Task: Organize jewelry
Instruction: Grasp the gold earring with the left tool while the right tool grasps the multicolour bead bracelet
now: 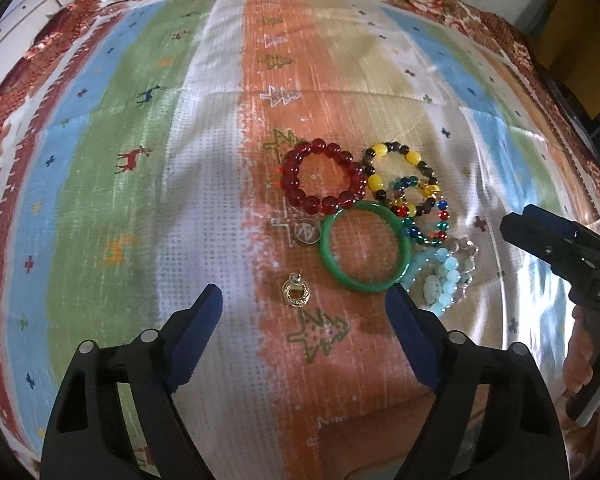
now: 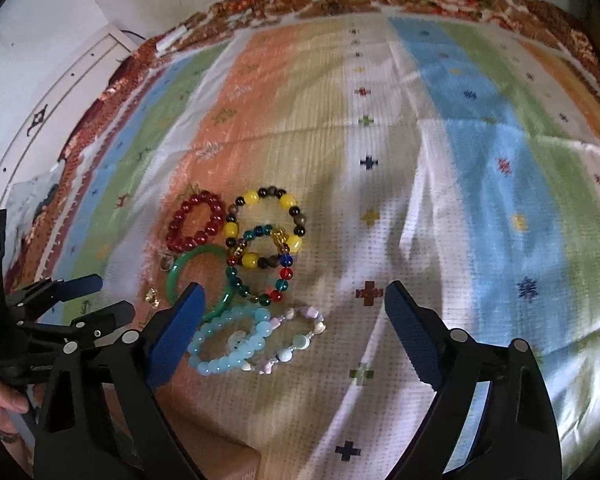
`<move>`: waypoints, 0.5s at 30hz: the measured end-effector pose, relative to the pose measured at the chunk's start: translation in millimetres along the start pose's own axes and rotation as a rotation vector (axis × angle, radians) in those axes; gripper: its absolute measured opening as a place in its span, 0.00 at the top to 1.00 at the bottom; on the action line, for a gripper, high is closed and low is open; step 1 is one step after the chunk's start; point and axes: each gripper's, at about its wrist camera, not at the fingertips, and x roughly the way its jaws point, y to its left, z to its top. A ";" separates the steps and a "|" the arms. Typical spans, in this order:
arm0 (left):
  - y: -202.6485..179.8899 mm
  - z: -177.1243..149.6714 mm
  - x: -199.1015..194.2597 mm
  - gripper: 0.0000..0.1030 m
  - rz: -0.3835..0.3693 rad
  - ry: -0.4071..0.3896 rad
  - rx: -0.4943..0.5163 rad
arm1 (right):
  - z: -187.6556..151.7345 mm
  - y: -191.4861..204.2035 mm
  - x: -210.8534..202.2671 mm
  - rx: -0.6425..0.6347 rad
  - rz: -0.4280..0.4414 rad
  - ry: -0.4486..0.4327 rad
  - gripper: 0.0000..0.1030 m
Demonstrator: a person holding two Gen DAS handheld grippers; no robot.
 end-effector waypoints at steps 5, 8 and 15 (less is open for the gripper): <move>4.4 4.9 14.6 0.37 0.007 0.050 0.009 | 3.4 1.0 21.5 0.006 -0.003 0.064 0.25; 5.9 6.1 20.8 0.42 0.006 0.068 0.013 | 5.1 0.9 32.0 0.010 -0.002 0.085 0.30; 1.7 4.3 34.6 0.54 0.020 0.108 0.053 | 10.4 -0.6 50.7 0.021 -0.004 0.125 0.35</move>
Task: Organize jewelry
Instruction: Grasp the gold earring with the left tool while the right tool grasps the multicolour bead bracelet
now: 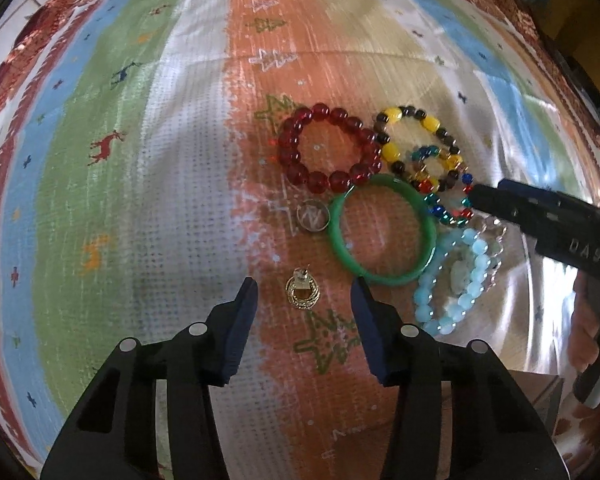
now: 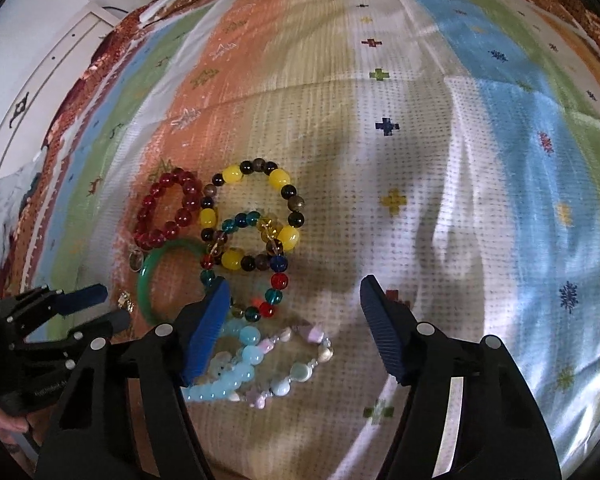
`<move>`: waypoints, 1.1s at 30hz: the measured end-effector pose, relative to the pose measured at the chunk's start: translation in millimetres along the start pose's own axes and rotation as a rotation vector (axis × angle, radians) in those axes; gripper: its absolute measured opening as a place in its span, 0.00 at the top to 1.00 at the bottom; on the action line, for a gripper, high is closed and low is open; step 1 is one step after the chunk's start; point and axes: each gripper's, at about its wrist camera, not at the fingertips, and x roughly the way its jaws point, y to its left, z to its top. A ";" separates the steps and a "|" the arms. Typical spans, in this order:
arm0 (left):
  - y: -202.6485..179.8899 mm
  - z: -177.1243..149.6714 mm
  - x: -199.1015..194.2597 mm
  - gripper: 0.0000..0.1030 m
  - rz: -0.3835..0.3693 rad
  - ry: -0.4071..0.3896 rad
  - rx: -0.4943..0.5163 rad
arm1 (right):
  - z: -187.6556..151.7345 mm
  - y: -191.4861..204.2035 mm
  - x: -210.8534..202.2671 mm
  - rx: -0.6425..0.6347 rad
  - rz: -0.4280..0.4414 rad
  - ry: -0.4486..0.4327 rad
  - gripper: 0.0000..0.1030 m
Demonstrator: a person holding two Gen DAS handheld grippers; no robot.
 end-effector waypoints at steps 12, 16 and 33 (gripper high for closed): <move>-6.2 2.9 11.4 0.59 0.045 0.004 0.056 | 7.9 2.0 12.9 0.007 -0.048 0.026 0.54; -14.8 5.5 14.8 0.68 0.064 0.007 0.087 | 8.9 2.9 15.7 0.002 -0.079 0.030 0.61; -21.1 -0.4 11.2 0.85 0.043 0.004 0.098 | 0.4 -4.3 2.6 -0.010 -0.068 0.037 0.90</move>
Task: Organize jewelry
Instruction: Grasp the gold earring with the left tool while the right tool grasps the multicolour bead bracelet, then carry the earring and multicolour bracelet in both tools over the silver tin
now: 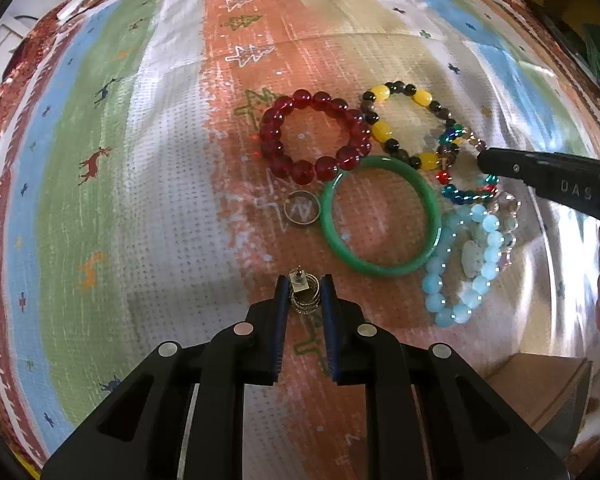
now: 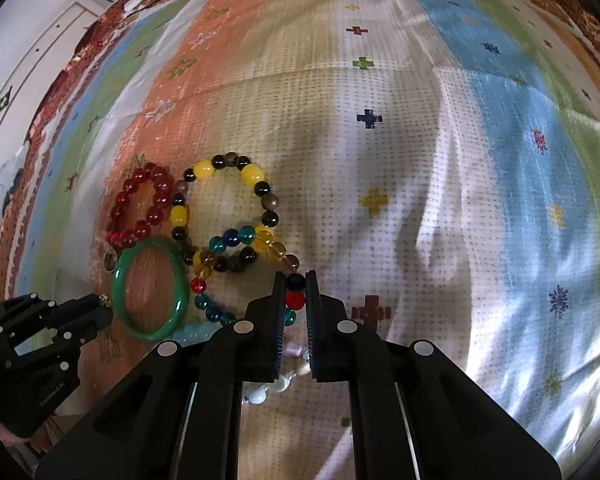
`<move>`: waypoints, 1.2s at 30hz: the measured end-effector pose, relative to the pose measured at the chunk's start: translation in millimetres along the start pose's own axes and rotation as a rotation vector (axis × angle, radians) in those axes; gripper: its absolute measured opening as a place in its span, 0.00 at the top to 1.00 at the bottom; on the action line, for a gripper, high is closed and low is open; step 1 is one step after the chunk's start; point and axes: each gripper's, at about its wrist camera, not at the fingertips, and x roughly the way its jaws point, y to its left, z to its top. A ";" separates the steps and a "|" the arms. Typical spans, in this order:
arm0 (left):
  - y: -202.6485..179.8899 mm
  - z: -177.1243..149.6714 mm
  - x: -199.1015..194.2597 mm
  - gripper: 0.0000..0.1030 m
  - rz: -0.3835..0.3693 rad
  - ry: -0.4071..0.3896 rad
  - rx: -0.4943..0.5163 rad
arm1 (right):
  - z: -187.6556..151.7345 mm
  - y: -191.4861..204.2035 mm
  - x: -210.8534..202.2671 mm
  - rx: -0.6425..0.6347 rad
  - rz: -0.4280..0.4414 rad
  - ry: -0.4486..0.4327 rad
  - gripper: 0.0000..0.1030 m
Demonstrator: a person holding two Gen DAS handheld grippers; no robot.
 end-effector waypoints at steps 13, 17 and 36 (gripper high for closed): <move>-3.6 -7.7 -35.7 0.85 -0.016 -0.061 -0.015 | -8.7 25.0 -54.8 -0.087 -0.023 -0.107 0.90; -1.2 -12.5 -38.3 0.85 0.000 -0.074 -0.027 | -12.5 25.9 -61.5 -0.073 -0.002 -0.106 0.90; -4.1 -26.7 -78.4 0.85 -0.041 -0.166 -0.075 | -42.7 51.2 -124.2 -0.165 0.016 -0.218 0.90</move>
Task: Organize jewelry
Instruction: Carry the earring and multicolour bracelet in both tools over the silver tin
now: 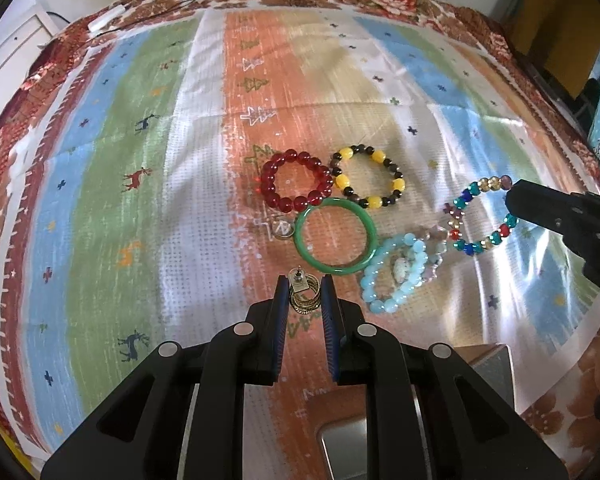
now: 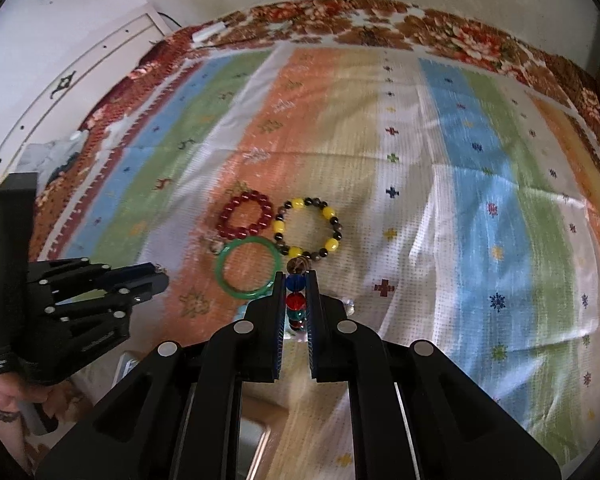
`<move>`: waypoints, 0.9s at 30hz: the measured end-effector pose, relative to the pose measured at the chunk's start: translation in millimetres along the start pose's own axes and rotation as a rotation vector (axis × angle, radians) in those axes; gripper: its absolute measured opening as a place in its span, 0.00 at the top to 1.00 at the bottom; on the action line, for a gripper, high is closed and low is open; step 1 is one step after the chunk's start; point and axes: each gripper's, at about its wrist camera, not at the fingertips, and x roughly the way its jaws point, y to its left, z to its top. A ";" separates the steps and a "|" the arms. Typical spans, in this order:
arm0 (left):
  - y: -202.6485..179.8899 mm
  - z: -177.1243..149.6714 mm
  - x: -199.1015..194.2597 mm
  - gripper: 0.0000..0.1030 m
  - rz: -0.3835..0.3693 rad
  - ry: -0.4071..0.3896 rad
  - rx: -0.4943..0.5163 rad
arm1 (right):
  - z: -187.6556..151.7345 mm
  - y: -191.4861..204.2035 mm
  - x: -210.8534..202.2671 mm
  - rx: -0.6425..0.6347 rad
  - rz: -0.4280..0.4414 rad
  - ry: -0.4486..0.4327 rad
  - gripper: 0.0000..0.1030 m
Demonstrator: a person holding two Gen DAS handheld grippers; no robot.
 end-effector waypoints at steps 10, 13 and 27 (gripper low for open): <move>-5.5 -12.1 -20.3 0.85 0.022 -0.047 -0.008 | -14.3 14.8 -32.2 -0.024 0.008 -0.059 0.90; -8.6 -17.3 -28.0 0.85 0.020 -0.065 -0.005 | -22.3 20.2 -39.3 -0.043 0.007 -0.067 0.90; -6.8 -46.5 -47.1 0.85 -0.035 -0.097 -0.031 | -58.3 36.9 -65.3 -0.061 0.073 -0.079 0.90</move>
